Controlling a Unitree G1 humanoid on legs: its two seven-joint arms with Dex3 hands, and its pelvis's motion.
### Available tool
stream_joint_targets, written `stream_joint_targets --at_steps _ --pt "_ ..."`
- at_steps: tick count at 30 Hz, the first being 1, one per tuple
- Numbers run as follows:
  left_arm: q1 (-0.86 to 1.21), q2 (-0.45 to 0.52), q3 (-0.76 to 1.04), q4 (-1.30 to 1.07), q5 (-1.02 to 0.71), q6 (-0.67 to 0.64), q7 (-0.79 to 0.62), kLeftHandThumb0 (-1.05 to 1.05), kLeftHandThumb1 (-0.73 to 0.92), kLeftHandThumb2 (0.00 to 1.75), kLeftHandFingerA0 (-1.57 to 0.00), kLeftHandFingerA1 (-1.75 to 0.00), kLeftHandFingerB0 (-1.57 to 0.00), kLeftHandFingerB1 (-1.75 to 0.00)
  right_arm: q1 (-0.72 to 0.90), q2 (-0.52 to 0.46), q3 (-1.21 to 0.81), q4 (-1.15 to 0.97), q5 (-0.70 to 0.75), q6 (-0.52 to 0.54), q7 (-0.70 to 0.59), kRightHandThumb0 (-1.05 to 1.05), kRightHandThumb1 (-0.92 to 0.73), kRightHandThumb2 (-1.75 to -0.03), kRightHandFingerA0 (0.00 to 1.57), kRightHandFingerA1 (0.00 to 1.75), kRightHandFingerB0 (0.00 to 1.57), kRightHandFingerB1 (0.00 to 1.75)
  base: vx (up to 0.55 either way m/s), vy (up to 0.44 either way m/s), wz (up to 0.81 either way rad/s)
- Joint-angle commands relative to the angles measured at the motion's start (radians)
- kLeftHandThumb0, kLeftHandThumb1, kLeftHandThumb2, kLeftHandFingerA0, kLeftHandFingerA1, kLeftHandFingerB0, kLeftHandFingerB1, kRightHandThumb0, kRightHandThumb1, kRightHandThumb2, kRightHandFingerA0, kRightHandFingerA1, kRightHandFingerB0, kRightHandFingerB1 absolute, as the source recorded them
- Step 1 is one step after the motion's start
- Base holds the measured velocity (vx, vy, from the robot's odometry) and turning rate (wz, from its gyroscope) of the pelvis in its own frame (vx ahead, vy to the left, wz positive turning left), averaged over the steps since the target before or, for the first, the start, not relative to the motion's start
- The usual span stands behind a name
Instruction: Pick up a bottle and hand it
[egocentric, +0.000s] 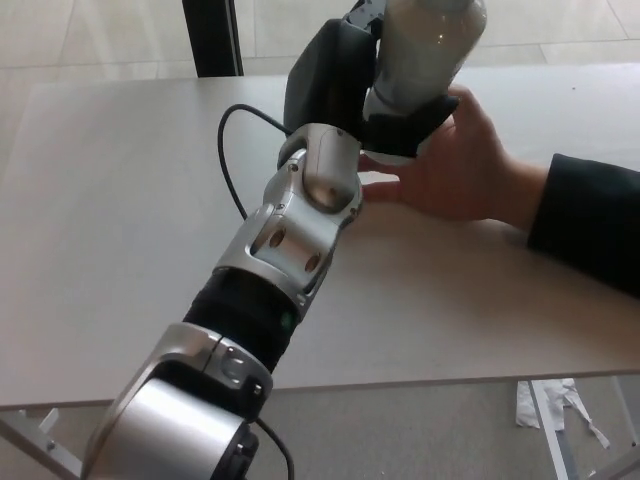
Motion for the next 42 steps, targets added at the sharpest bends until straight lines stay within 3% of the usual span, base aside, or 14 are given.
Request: stream_joint_targets --at_steps 1,6,7,17,18,25,27,32,33,36,38,39,41,42 --pt "-0.055 -0.091 0.015 0.08 -0.024 0.036 0.064 -0.08 0.51 1.16 -0.9 -1.63 -0.85 -1.4 -0.017 0.005 0.032 -0.004 -0.016 -0.02 0.01 -0.45 -0.54 -0.56 0.41 0.54 0.35 0.96 0.0 0.0 0.0" --pt "-0.071 -0.105 -0.002 0.142 -0.016 -0.003 0.102 -0.12 0.57 1.06 -0.88 -1.64 -0.82 -1.41 -0.031 0.021 0.066 -0.012 -0.023 -0.021 0.001 -0.45 -0.42 -0.86 0.44 0.68 0.41 0.79 0.0 0.0 0.0" --pt "-0.069 -0.107 -0.006 0.149 -0.014 -0.01 0.111 -0.12 0.64 0.97 -0.9 -1.63 -0.82 -1.38 -0.037 0.021 0.07 0.0 -0.028 -0.026 0.0 -0.46 -0.55 -0.55 0.46 0.68 0.43 0.98 0.0 0.0 0.0" --pt "-0.101 -0.134 0.002 0.25 -0.037 -0.025 0.141 -0.14 0.56 1.12 -1.16 -1.35 -0.93 -1.17 -0.048 0.046 0.083 -0.015 -0.008 -0.012 -0.005 -0.53 -0.54 -0.55 0.45 0.98 0.51 1.02 0.0 0.0 0.0" --pt "-0.12 -0.137 -0.001 0.261 -0.032 -0.024 0.153 -0.09 0.56 1.1 -0.91 -1.61 -0.85 -1.35 -0.055 0.046 0.082 -0.003 -0.007 -0.013 -0.006 -0.54 -0.54 -0.55 0.45 1.0 0.52 1.02 0.0 0.0 0.0" --pt "-0.199 -0.153 -0.023 0.294 -0.019 -0.028 0.163 -0.05 0.6 0.97 -0.86 -1.65 -0.83 -1.37 -0.072 0.045 0.091 0.005 -0.018 -0.041 -0.001 -0.68 -0.52 -0.54 0.44 1.17 0.54 1.06 0.0 0.0 0.0" --pt "-0.213 -0.165 -0.036 0.302 -0.014 -0.023 0.152 -0.01 0.59 0.99 -0.82 -1.73 -0.71 -1.48 -0.069 0.041 0.094 -0.012 -0.018 -0.016 -0.01 -0.76 -0.37 -0.86 0.63 1.04 0.6 0.95 0.0 0.0 0.0" --pt "-0.21 -0.17 -0.055 0.307 -0.011 -0.001 0.149 -0.07 0.69 0.81 -0.76 -1.74 -0.69 -1.52 -0.072 0.039 0.095 0.002 -0.02 -0.033 -0.005 -0.81 -0.51 -0.56 0.52 1.23 0.55 1.08 0.0 0.0 0.0" --pt "-0.205 -0.168 -0.063 0.31 -0.006 -0.002 0.151 -0.06 0.67 0.84 -0.75 -1.74 -0.7 -1.49 -0.072 0.037 0.095 0.004 -0.021 -0.029 -0.009 -0.81 -0.38 -0.89 0.64 1.07 0.55 0.94 0.0 0.0 0.0" --pt "-0.206 -0.158 -0.09 0.314 0.011 0.023 0.139 -0.05 0.68 0.8 -0.79 -1.43 -0.84 -0.84 -0.071 0.041 0.086 0.007 0.0 -0.033 0.004 -0.83 -0.21 -0.88 0.56 1.01 0.41 0.85 0.0 0.0 0.0" --pt "-0.202 -0.12 -0.124 0.301 0.026 0.021 0.068 -0.41 0.55 0.75 -0.83 -1.25 -0.18 -0.47 -0.072 0.038 0.091 0.015 -0.011 -0.039 0.003 -0.87 -0.36 -0.92 0.63 1.08 0.46 0.91 0.0 0.0 0.0" --pt "-0.201 -0.096 -0.143 0.282 0.03 0.042 0.003 -0.41 0.55 0.75 -0.83 -1.25 -0.18 -0.47 -0.073 0.036 0.089 0.019 -0.01 -0.037 0.002 -0.87 -0.36 -0.92 0.63 1.08 0.46 0.91 0.0 0.0 0.0" --pt "-0.19 -0.045 -0.163 0.218 0.004 0.116 -0.151 -0.74 0.48 0.77 -0.14 -0.54 0.0 0.0 -0.07 0.033 0.081 0.021 0.001 -0.029 0.004 -0.93 -0.5 -0.56 0.54 1.23 0.51 1.07 0.0 0.0 0.0" --pt "-0.173 -0.007 -0.169 0.163 -0.011 0.154 -0.233 -0.74 0.48 0.77 -0.14 -0.54 0.0 0.0 -0.07 0.032 0.077 0.032 0.002 -0.044 0.013 -0.93 -0.5 -0.56 0.54 1.23 0.51 1.07 0.0 0.0 0.0"
